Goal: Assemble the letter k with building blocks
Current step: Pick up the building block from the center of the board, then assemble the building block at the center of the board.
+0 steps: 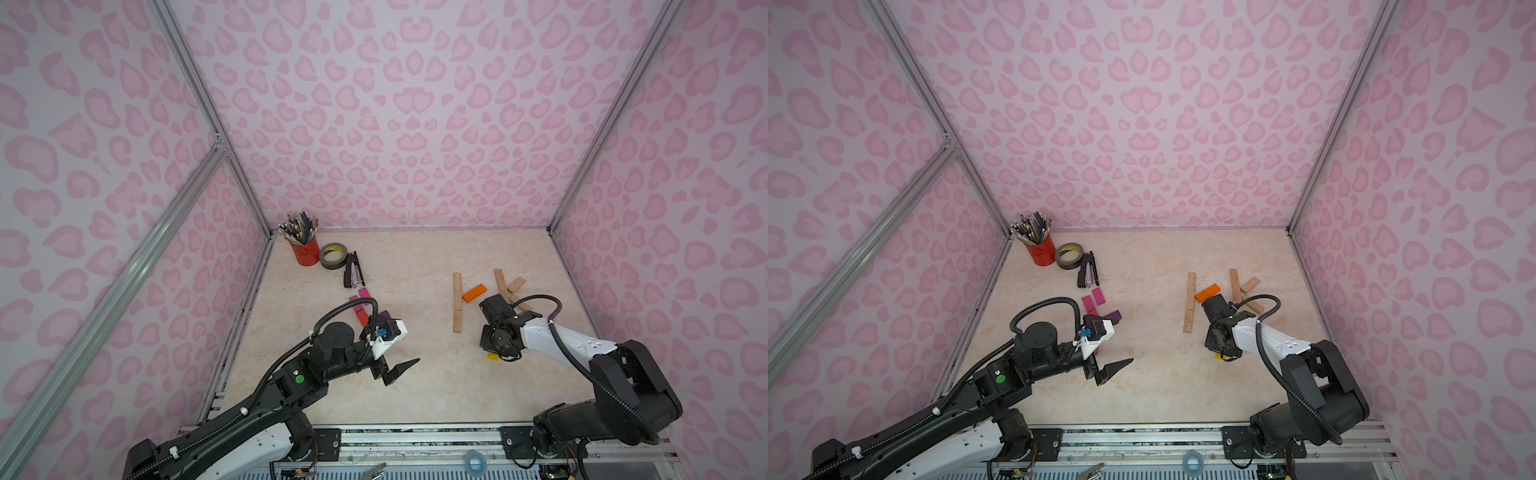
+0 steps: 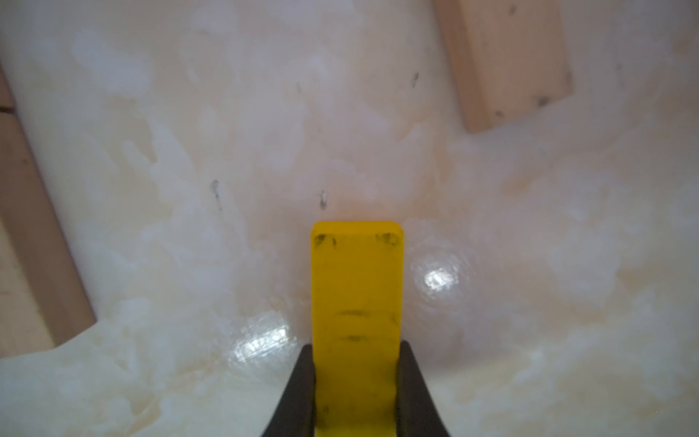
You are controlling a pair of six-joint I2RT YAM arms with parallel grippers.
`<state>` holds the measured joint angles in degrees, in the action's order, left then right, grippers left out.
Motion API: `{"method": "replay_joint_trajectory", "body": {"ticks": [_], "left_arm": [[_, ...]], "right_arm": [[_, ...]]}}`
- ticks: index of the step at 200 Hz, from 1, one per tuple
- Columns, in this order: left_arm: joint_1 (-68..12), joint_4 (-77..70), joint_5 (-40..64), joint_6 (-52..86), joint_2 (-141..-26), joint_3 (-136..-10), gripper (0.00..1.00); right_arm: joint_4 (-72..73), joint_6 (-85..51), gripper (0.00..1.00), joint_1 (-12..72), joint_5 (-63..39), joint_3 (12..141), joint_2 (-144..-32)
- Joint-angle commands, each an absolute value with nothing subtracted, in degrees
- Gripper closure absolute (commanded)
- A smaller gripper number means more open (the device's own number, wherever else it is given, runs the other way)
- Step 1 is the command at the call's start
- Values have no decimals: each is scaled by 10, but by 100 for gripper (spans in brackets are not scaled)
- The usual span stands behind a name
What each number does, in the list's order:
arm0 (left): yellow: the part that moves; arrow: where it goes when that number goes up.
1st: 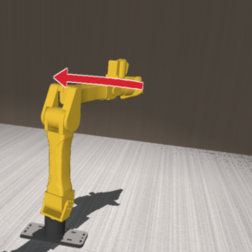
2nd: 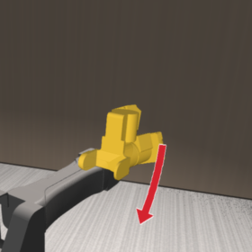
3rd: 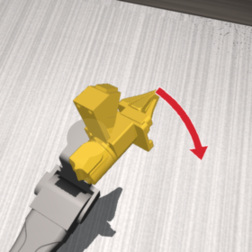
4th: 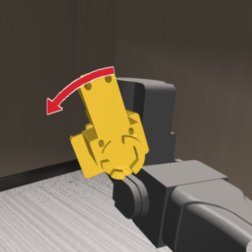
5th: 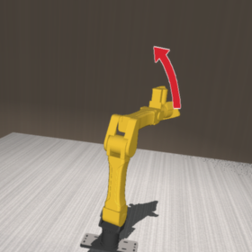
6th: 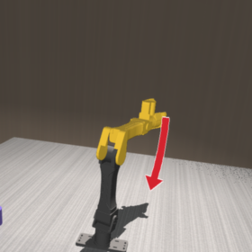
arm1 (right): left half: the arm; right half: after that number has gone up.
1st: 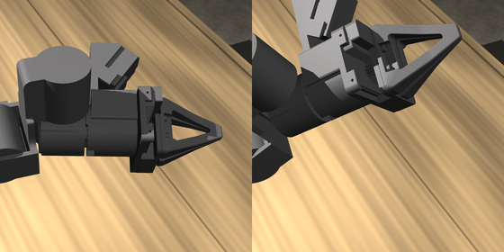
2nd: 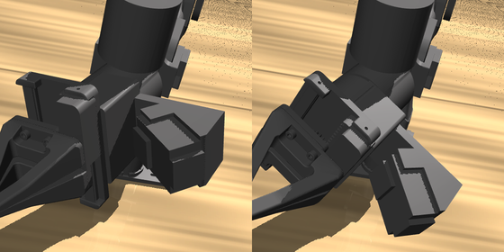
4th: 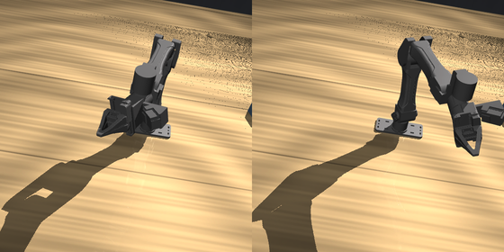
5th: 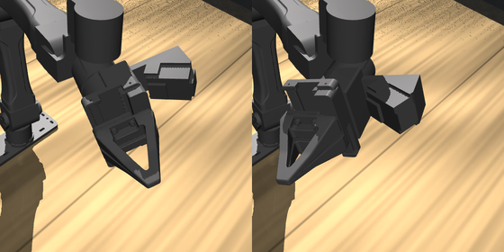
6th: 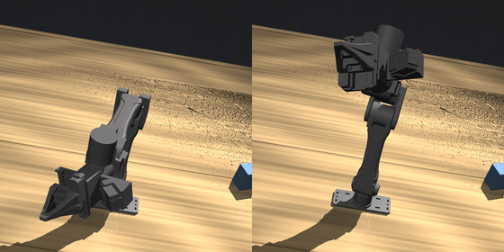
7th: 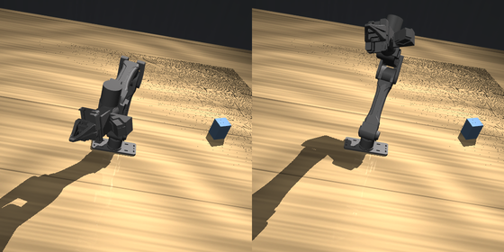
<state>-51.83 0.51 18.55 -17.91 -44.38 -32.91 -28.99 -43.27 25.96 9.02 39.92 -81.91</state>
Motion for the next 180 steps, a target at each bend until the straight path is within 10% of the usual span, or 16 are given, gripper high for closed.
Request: {"method": "replay_joint_trajectory", "body": {"ticks": [1, 88, 180], "left_arm": [[-518, -5, 186, -196, -437, -325, 0], [-405, -32, 255, -175, -425, -317, 0], [-366, -25, 307, -248, -404, -295, 0]], "right_arm": [[-287, -362, 86, 260, 87, 400, -802], [-298, 88, 89, 208, 34, 487, -649], [-446, 413, 86, 183, -44, 573, -867]]}}
